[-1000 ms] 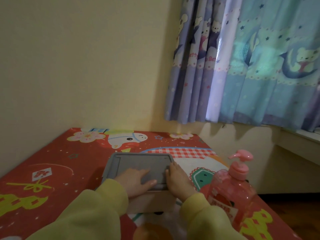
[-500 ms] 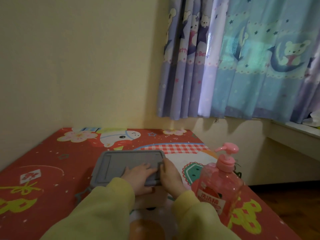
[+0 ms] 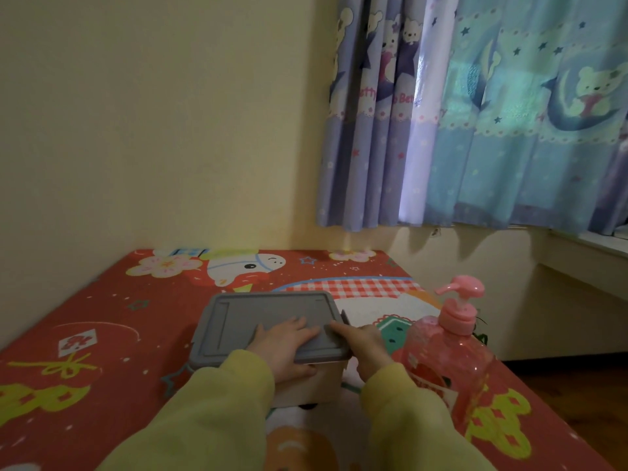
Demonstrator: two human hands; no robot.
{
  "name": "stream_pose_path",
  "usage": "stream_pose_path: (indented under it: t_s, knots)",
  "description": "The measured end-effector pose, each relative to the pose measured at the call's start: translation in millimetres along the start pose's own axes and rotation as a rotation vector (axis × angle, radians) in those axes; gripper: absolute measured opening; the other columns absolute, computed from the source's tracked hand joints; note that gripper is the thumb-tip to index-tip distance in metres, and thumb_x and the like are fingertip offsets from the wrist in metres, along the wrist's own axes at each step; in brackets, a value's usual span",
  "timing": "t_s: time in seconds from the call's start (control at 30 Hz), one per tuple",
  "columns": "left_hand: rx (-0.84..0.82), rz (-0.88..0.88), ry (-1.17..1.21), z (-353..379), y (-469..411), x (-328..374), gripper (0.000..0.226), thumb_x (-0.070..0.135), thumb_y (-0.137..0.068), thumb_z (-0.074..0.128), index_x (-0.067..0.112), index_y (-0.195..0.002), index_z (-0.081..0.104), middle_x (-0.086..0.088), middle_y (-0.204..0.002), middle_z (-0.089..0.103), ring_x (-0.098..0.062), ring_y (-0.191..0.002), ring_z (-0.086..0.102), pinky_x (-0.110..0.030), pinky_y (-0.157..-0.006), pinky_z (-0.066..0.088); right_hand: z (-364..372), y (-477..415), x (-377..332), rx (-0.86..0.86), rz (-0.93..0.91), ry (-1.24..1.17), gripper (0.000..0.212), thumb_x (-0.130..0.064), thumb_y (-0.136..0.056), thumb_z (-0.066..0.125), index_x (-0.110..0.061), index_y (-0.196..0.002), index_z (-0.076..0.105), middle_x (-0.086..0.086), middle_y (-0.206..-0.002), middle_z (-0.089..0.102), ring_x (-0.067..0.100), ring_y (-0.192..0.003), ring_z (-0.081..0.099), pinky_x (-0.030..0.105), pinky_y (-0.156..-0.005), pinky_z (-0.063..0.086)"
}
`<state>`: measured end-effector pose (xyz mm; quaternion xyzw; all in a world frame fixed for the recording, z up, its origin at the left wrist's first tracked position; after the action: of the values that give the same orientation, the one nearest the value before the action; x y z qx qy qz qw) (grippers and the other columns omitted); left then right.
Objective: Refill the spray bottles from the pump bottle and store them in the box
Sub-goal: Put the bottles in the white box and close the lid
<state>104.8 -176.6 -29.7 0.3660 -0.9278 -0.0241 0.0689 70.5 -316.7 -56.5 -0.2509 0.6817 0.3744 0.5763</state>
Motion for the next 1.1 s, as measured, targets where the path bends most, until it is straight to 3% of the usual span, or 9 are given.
stream_pose_path:
  t_s: [0.13, 0.3, 0.6, 0.83, 1.1]
  knots:
    - [0.000, -0.001, -0.013, -1, 1, 1, 0.072, 0.045, -0.088, 0.052, 0.030, -0.147, 0.013, 0.002, -0.158, 0.006, -0.016, -0.145, 0.007, -0.060, -0.113, 0.012, 5, 1, -8, 0.028, -0.182, 0.213, 0.026, -0.018, -0.082, 0.067, 0.005, -0.094, 0.062, 0.012, -0.082, 0.058, 0.024, -0.081, 0.057, 0.031, -0.067, 0.051]
    - [0.007, -0.005, -0.009, -1, 1, 2, 0.072, 0.044, -0.088, 0.052, 0.030, -0.147, 0.013, 0.003, -0.158, 0.005, -0.016, -0.146, 0.006, -0.060, -0.113, 0.011, 9, 6, -7, 0.054, -0.368, 0.385, 0.018, -0.023, -0.087, 0.061, -0.007, -0.087, 0.052, -0.002, -0.069, 0.046, 0.008, -0.061, 0.044, 0.014, -0.046, 0.030]
    - [0.004, 0.001, -0.013, 1, 0, 3, 0.072, 0.045, -0.089, 0.051, 0.030, -0.147, 0.012, 0.002, -0.158, 0.004, -0.017, -0.146, 0.005, -0.060, -0.113, 0.009, 10, 5, -9, 0.023, -0.423, 0.454, 0.021, -0.025, -0.089, 0.059, -0.006, -0.084, 0.050, -0.001, -0.070, 0.045, 0.008, -0.062, 0.043, 0.015, -0.049, 0.031]
    - [0.013, 0.019, -0.016, 2, -2, 2, 0.072, 0.045, -0.088, 0.052, 0.029, -0.147, 0.013, 0.002, -0.158, 0.005, -0.016, -0.146, 0.006, -0.059, -0.113, 0.010, 10, 2, -15, 0.006, -0.444, 0.596, 0.031, -0.028, -0.090, 0.058, 0.001, -0.101, 0.056, 0.009, -0.088, 0.051, 0.021, -0.081, 0.048, 0.029, -0.068, 0.039]
    - [0.076, 0.020, 0.003, 1, 3, 2, 0.071, 0.045, -0.090, 0.050, 0.027, -0.147, 0.012, 0.002, -0.158, 0.005, -0.015, -0.146, 0.005, -0.053, -0.115, 0.007, 13, 14, -14, 0.021, -0.406, 0.500, 0.019, -0.023, -0.095, 0.048, -0.005, -0.089, 0.049, 0.001, -0.074, 0.046, 0.015, -0.069, 0.046, 0.019, -0.050, 0.031]
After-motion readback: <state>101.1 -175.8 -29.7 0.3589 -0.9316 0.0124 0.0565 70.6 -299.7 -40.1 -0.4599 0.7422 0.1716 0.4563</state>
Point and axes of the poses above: each hand's wrist, its own y-axis away from the middle knuckle, its own z-axis out of the palm, x = y × z, the point moved 6 cm from there along -y, towards the middle knuckle
